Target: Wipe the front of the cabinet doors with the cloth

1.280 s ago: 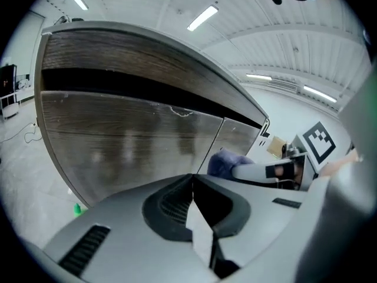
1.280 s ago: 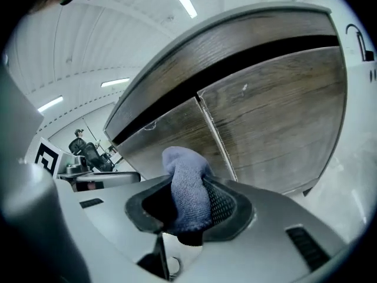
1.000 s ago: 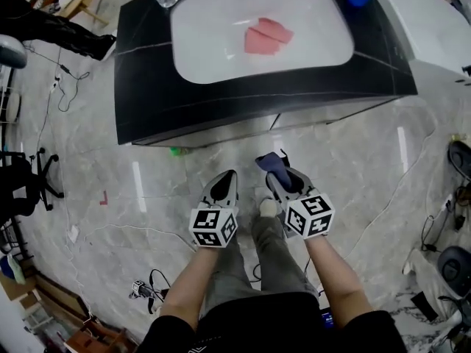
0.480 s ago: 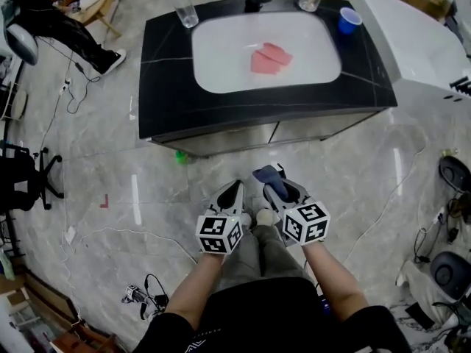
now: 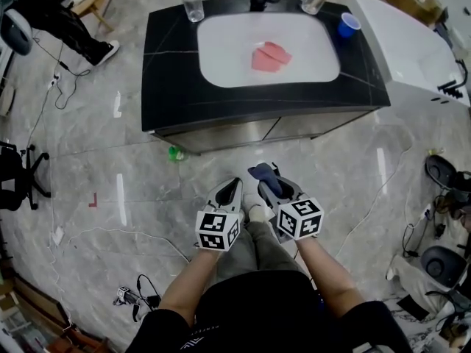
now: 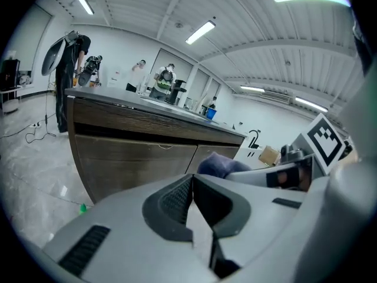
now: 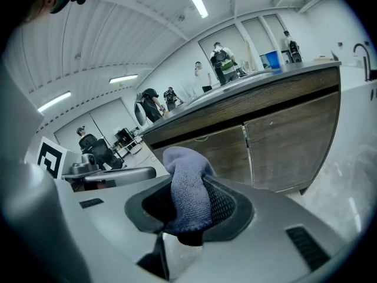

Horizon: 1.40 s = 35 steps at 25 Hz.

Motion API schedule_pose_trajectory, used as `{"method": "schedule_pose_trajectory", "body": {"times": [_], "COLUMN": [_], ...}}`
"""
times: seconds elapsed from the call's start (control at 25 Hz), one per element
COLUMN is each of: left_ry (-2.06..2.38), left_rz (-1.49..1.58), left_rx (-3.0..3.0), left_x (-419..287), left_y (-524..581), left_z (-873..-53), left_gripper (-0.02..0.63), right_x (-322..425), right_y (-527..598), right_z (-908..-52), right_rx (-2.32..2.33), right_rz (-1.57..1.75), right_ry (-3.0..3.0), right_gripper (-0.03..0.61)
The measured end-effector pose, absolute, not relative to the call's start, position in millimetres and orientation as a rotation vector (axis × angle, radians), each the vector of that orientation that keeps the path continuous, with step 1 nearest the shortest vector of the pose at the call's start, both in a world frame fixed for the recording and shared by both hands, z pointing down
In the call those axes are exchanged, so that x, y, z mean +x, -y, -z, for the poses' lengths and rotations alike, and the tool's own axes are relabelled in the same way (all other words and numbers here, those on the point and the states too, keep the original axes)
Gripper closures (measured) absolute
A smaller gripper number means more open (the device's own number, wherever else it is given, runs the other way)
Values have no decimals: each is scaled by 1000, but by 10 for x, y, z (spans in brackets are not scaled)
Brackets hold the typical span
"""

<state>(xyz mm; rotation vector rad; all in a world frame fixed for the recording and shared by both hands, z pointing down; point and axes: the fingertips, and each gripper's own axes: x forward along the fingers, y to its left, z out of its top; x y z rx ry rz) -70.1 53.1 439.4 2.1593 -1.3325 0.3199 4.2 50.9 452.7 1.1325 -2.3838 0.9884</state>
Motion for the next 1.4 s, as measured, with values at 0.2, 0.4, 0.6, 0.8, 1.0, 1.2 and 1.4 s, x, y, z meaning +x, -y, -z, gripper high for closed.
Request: {"method": "schedule_pose_trajectory", "body": {"times": [0.2, 0.4, 0.6, 0.8, 1.0, 1.2, 1.4], "left_ry": [1326, 1331, 1328, 1350, 1421, 1476, 1514], "left_rz": [-307, -283, -292, -308, -306, -310, -321], "left_rx": [2188, 2202, 2206, 2183, 2144, 2081, 2065], "left_x": [-835, -944, -953, -929, -770, -516, -216], "left_y": [-462, -367, -278, -230, -142, -52, 125], "left_z": [-4371, -4317, -4371, -4474, -4553, -4686, -4750], "left_gripper": [604, 604, 604, 604, 604, 604, 604], "right_x": [-73, -162, -139, -97, 108, 438, 782], "right_y": [-431, -350, -203, -95, 78, 258, 455], "right_z": [-4487, -4429, -4471, -4595, -4645, -4715, -4764], "right_rx": [1154, 1152, 1167, 1151, 1120, 1105, 1070], "right_rz": [-948, -904, -894, -912, -913, -930, -923], "right_ry": [2386, 2391, 2393, 2400, 2438, 2462, 2486], "right_gripper": [455, 456, 455, 454, 454, 454, 454]}}
